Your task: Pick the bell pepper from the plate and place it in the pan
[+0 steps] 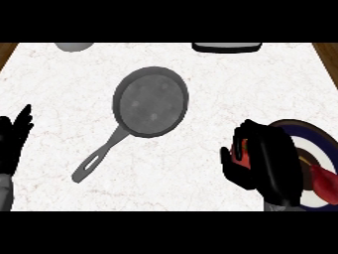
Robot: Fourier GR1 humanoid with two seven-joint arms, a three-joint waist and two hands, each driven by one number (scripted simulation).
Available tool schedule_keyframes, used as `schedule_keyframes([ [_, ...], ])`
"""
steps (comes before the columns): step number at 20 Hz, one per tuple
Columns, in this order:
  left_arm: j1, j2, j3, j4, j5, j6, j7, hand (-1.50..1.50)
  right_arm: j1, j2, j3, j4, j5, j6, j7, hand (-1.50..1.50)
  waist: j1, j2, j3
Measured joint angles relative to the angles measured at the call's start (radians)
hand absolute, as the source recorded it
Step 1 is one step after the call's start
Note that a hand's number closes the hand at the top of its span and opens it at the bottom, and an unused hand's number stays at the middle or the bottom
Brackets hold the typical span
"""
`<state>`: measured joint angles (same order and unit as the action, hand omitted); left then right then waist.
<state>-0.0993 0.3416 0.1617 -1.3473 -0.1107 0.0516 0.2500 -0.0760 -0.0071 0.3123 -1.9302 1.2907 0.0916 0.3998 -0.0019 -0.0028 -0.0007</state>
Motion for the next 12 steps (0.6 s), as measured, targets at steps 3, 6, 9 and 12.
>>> schedule_keyframes([
  [3, -0.02, -0.006, 0.003, 0.016, -0.003, -0.002, -0.001, 0.0, -0.109, 0.004, 0.042, 0.058, -0.04, -0.017, 0.099, 1.5, 0.005, 0.002, 0.0],
  [6, -0.009, -0.011, 0.005, 0.015, -0.001, -0.009, -0.015, 0.0, -0.241, 0.005, 0.027, 0.173, -0.107, -0.066, 0.163, 1.5, 0.013, 0.004, 0.0],
  [9, -0.018, -0.018, -0.001, 0.009, -0.008, -0.007, -0.009, 0.0, -0.365, 0.006, 0.041, 0.302, -0.184, -0.146, 0.236, 1.5, 0.021, 0.006, 0.001],
  [12, -0.034, -0.017, -0.002, 0.013, -0.012, -0.01, 0.003, 0.0, -0.477, 0.007, 0.027, 0.469, -0.266, -0.25, 0.245, 1.5, 0.027, 0.008, 0.001],
])
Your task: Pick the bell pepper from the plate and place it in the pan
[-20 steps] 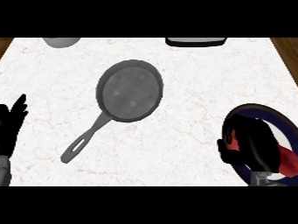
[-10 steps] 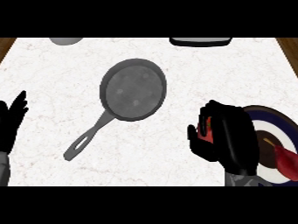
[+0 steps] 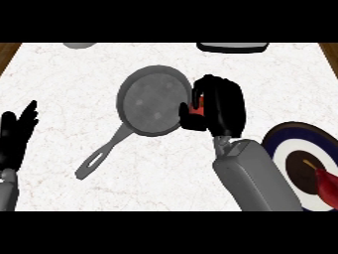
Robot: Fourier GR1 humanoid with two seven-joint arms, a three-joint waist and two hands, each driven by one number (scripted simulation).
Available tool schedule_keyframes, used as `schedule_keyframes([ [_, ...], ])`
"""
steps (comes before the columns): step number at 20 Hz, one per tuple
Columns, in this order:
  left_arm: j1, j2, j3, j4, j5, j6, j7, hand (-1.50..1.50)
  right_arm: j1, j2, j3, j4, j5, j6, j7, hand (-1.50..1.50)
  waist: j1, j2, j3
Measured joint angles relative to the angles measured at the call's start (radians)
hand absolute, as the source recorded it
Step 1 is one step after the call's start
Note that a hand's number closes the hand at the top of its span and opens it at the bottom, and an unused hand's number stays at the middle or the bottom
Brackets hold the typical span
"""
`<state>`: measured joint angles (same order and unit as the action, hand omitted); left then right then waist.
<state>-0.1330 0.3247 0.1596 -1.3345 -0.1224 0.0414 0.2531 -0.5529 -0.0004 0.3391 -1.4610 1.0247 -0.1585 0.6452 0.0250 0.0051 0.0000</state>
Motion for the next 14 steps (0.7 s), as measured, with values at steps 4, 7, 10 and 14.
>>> schedule_keyframes([
  [4, -0.004, -0.004, -0.001, 0.003, -0.004, -0.003, -0.005, 0.0, -0.141, 0.0, -0.028, 0.238, -0.108, -0.123, -0.031, 1.5, 0.006, 0.002, 0.0],
  [7, -0.034, 0.003, 0.002, 0.029, -0.004, -0.013, -0.009, 0.0, -0.238, 0.0, -0.012, 0.42, -0.185, -0.22, -0.044, 1.5, 0.017, 0.006, 0.0],
  [10, -0.036, -0.007, -0.006, 0.032, -0.011, -0.01, -0.017, 0.0, -0.32, 0.0, -0.012, 0.584, -0.264, -0.29, -0.089, 1.5, 0.03, 0.01, 0.0],
  [14, -0.065, -0.009, -0.015, 0.031, -0.018, -0.013, -0.005, 0.0, -0.406, 0.0, -0.001, 0.759, -0.376, -0.356, -0.157, 1.5, 0.048, 0.016, 0.001],
])
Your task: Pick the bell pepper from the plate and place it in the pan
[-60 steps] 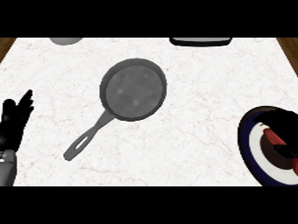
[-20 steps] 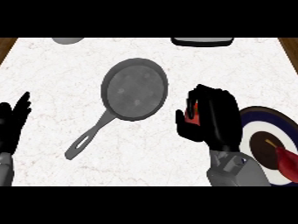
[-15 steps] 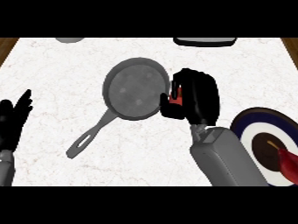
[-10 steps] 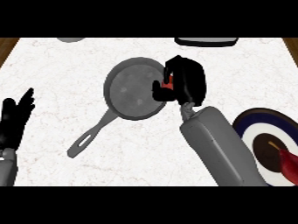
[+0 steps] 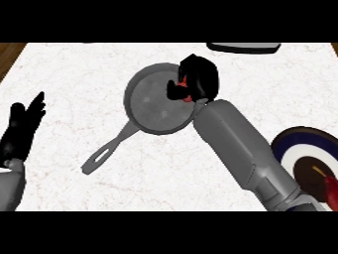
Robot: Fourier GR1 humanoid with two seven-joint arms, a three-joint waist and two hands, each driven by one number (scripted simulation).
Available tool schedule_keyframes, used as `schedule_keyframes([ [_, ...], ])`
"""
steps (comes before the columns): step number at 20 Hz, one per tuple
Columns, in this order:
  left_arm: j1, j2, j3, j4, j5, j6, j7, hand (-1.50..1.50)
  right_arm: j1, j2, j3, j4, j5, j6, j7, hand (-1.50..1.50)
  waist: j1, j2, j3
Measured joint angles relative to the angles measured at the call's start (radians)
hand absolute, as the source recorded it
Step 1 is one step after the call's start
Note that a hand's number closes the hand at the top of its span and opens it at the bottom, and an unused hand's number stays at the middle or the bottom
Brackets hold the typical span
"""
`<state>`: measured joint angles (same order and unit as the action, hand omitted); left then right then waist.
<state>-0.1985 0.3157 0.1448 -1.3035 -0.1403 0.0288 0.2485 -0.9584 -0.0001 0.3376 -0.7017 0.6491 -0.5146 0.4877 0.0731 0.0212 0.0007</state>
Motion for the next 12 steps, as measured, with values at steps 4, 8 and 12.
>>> schedule_keyframes([
  [4, -0.018, -0.008, -0.013, 0.004, -0.004, -0.007, -0.004, 0.0, -0.033, 0.0, -0.006, 0.111, -0.103, -0.042, -0.083, 1.5, 0.028, 0.01, 0.0],
  [8, -0.046, -0.006, -0.02, 0.008, -0.004, -0.018, 0.0, 0.0, -0.032, 0.0, -0.029, 0.162, -0.226, -0.066, -0.16, -1.5, 0.054, 0.019, 0.001],
  [12, -0.067, -0.019, -0.036, 0.016, -0.009, -0.022, 0.003, 0.0, -0.034, 0.0, -0.032, 0.204, -0.325, -0.074, -0.228, -1.5, 0.077, 0.026, 0.002],
])
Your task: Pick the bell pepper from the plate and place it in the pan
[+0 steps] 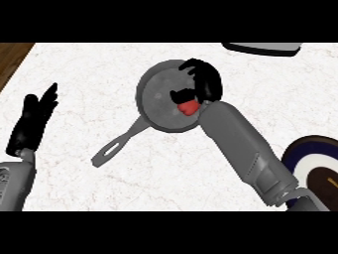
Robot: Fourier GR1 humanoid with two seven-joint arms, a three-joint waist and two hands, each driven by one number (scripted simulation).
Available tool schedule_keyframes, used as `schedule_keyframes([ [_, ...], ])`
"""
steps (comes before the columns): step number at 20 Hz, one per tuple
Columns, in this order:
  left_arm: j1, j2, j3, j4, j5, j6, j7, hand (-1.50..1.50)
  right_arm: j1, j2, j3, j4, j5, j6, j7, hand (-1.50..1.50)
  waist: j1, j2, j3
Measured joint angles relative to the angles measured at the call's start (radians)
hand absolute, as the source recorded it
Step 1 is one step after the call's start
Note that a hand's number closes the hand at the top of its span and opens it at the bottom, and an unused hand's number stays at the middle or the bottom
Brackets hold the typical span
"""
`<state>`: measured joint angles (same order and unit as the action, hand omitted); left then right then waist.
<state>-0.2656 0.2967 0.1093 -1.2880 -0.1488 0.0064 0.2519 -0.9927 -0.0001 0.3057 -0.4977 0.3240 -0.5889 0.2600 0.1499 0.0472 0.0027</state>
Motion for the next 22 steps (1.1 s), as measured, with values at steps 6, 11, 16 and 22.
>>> schedule_keyframes([
  [6, -0.027, -0.007, -0.011, 0.011, -0.004, -0.006, 0.006, 0.0, 0.003, 0.0, -0.004, 0.034, -0.107, -0.048, -0.116, -1.5, 0.021, 0.006, 0.001],
  [11, -0.026, -0.01, -0.011, 0.021, -0.008, -0.002, -0.005, 0.0, 0.003, 0.0, -0.035, 0.026, -0.198, -0.123, -0.23, -1.5, 0.021, 0.006, 0.001],
  [16, -0.022, -0.013, -0.004, 0.034, -0.012, 0.009, -0.008, 0.0, -0.01, 0.0, -0.067, 0.033, -0.285, -0.199, -0.321, -1.5, 0.003, -0.002, 0.0],
  [22, 0.014, 0.016, 0.03, 0.02, 0.002, 0.005, 0.0, 0.0, -0.003, 0.0, -0.122, 0.063, -0.38, -0.259, -0.417, -1.5, -0.048, -0.02, -0.001],
])
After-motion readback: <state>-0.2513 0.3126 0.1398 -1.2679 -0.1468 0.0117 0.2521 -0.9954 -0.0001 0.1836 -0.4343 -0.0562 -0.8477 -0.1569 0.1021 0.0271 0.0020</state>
